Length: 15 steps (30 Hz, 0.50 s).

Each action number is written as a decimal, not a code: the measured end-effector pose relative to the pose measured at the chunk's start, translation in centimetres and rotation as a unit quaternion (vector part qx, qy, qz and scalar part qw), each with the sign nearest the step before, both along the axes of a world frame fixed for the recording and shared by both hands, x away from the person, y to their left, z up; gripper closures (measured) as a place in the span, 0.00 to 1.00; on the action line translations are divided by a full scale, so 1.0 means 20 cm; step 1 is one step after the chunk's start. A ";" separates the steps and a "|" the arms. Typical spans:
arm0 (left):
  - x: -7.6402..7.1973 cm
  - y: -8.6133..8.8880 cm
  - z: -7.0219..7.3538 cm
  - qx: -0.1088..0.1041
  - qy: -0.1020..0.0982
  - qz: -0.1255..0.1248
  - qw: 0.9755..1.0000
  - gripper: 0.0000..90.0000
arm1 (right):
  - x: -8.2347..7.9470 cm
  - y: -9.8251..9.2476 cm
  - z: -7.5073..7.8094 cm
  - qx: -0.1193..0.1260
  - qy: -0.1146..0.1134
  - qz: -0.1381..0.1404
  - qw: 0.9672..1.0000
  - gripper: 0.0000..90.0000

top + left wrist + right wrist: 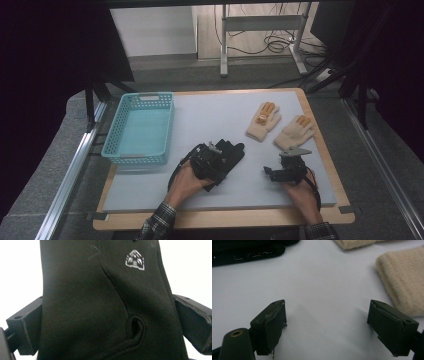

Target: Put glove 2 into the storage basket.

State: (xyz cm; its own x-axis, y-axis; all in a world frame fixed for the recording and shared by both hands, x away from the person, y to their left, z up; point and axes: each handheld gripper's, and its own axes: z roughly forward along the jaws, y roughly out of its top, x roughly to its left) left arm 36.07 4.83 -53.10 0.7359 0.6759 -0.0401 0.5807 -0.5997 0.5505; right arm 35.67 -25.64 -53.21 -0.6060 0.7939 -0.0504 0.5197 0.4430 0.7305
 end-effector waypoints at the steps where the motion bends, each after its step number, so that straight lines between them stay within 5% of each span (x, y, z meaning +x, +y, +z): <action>1: -0.01 -0.01 0.00 0.001 -0.003 -0.003 1.000 0.00 | 0.00 0.00 0.00 0.000 0.000 0.000 1.000 0.17; 7: 0.01 0.04 0.04 -0.006 -0.004 0.029 1.000 0.27 | 0.00 0.00 0.00 0.000 0.000 -0.001 1.000 0.17; 15: 0.03 0.07 0.06 0.003 -0.012 0.040 0.999 0.62 | 0.00 0.00 0.00 0.000 0.000 -0.001 1.000 0.17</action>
State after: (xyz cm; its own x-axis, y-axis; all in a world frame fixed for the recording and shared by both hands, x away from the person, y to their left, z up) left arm 36.63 6.33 -51.89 0.6797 0.7333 -0.0185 0.6137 -0.5547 0.5618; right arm 35.66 -25.62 -53.22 -0.6047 0.7948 -0.0512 0.5200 0.4427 0.7305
